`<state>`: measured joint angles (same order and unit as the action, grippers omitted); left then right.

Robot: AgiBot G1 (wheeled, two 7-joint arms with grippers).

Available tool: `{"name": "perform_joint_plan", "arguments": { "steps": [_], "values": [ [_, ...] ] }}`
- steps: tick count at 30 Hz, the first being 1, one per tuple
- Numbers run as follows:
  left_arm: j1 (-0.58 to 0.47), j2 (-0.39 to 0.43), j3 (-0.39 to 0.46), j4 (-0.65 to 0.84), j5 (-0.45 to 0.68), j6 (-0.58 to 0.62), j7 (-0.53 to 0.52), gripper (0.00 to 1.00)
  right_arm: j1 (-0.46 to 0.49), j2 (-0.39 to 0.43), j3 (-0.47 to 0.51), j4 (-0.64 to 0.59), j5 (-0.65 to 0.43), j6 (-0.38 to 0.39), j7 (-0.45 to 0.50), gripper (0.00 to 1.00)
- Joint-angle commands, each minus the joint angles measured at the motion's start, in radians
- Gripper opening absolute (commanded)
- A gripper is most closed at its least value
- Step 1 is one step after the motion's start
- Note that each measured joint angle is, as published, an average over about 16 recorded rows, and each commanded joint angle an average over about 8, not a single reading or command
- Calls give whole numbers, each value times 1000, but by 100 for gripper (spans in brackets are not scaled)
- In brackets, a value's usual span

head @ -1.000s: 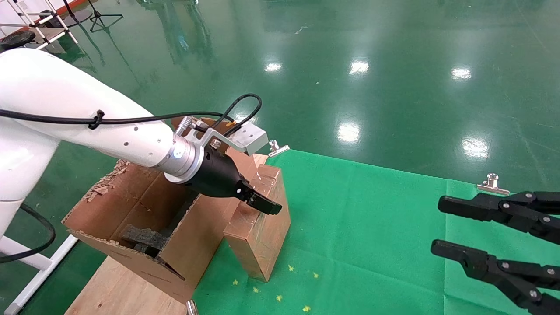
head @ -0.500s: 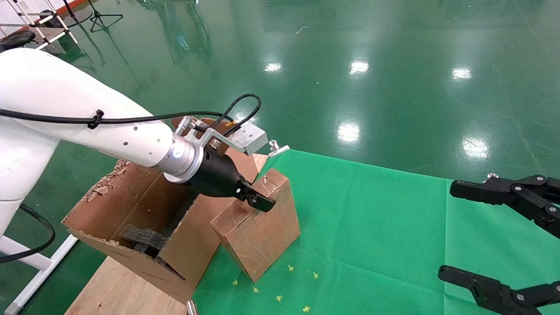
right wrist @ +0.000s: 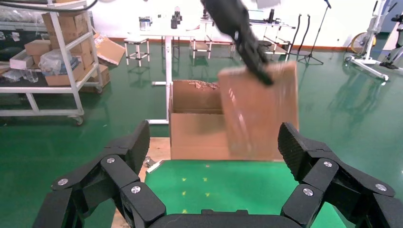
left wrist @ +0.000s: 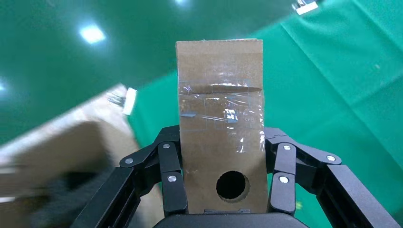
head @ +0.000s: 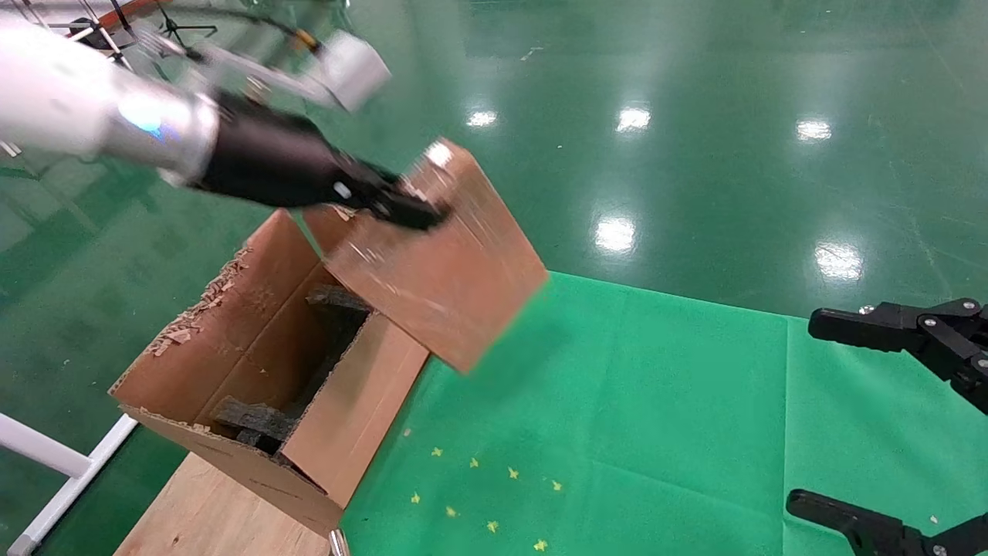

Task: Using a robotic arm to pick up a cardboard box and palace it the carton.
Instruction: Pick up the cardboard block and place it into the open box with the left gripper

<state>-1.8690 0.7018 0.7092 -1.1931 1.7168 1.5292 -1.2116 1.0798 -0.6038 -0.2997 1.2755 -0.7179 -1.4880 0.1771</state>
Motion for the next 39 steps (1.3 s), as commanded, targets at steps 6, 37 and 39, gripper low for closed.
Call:
{"name": "perform_joint_plan", "arguments": {
  "steps": [6, 37, 39],
  "values": [
    [-149, -53, -28, 145, 15, 29, 147, 0, 0, 0, 0, 0, 0, 0, 0, 100],
    [-126, 62, 117, 971, 340, -343, 546, 0, 0, 1, -2, 0, 1, 1, -1, 100],
    [-120, 73, 118, 1003, 342, -368, 564, 0, 0, 1, -2, 0, 1, 1, -1, 100]
  ]
}}
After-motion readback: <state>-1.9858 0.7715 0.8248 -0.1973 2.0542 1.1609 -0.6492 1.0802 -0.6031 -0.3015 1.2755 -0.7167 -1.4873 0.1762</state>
